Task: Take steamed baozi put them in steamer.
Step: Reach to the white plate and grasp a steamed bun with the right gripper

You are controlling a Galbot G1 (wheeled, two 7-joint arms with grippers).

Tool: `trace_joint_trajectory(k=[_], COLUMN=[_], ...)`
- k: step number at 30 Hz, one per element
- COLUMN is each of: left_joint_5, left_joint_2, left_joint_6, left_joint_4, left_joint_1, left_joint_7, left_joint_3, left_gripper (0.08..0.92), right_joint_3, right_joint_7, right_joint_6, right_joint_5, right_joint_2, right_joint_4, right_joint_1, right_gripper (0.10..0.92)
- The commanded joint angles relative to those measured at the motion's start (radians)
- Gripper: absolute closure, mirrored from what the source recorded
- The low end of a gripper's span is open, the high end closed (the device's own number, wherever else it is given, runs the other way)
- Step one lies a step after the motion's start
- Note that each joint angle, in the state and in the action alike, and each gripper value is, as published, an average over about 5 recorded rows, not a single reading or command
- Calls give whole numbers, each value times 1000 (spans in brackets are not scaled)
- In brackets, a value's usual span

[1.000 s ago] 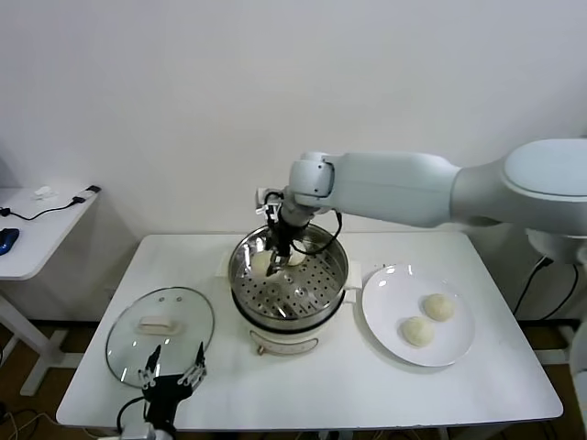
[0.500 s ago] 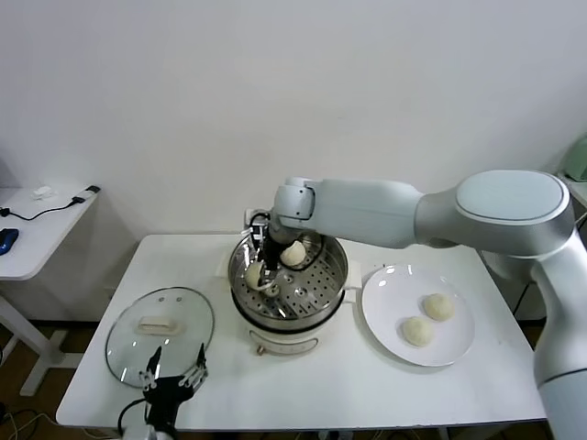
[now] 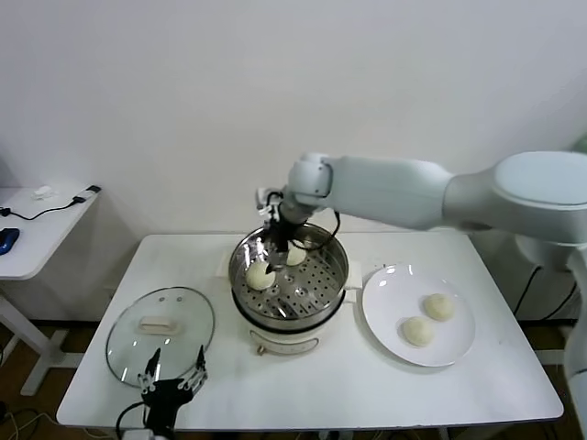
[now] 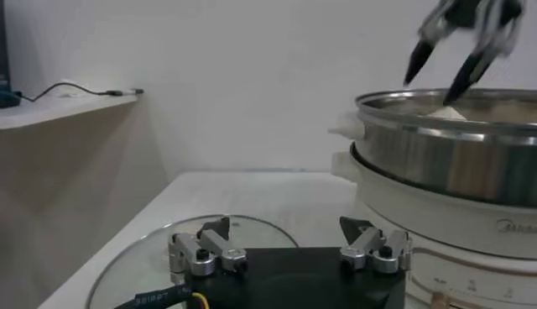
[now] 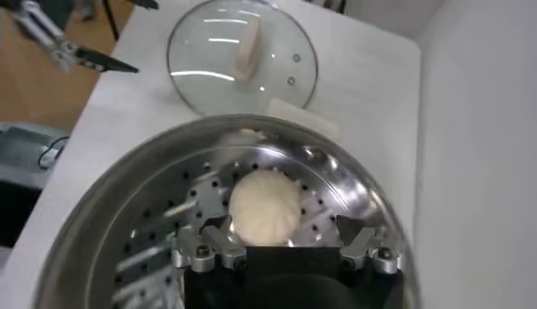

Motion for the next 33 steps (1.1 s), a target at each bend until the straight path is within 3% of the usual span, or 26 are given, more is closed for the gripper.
trace_joint_trajectory(k=[1, 6, 11, 19, 33], left_joint_5=[1, 7, 11, 17, 22], left_joint_2=[2, 2, -4, -11, -11], left_joint_6=[3, 4, 5, 3, 4], left_joint_4=[-6, -11, -10, -3, 9], left_joint_1=[1, 0, -2, -4, -3], left_joint_7=[2, 3, 3, 3, 2], left_joint_3=[-1, -2, -4, -5, -5], left_gripper=[177, 177, 177, 177, 177], right_joint_3=[-172, -344, -381, -251, -72], right_joint_7=[-217, -180, -90, 36, 107], right_joint_6=[158, 148, 84, -5, -61], right_joint_5=[-86, -242, -322, -395, -413], right_joint_2=[-394, -565, -631, -635, -571], right_joint_4=[147, 271, 323, 282, 189], right_joint_1=[266, 259, 155, -108, -355], right_gripper=[203, 203, 203, 203, 203])
